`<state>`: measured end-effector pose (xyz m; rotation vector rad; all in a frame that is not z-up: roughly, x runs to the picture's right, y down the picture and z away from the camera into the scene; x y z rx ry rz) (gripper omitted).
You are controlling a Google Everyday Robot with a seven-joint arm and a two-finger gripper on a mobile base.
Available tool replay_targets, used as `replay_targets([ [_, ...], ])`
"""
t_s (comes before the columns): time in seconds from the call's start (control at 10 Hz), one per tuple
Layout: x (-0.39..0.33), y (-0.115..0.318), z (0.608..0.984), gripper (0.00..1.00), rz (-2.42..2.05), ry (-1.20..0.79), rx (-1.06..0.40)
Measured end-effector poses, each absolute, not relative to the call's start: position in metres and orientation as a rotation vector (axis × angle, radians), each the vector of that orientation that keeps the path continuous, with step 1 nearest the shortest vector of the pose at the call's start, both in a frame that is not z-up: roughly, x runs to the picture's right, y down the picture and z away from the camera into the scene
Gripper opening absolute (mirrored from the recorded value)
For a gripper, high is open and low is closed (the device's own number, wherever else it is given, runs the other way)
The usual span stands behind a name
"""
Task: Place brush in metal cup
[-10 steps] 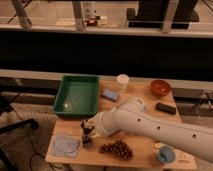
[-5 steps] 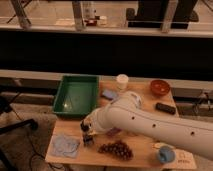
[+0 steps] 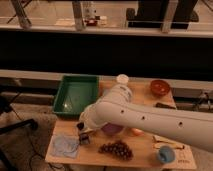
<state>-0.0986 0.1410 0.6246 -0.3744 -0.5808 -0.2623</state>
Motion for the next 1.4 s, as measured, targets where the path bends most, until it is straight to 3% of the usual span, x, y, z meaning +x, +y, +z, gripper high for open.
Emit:
replay_targets([
  [1.4,-0.127,0.083,0.607,0.02,-0.369,-0.530,-0.399],
])
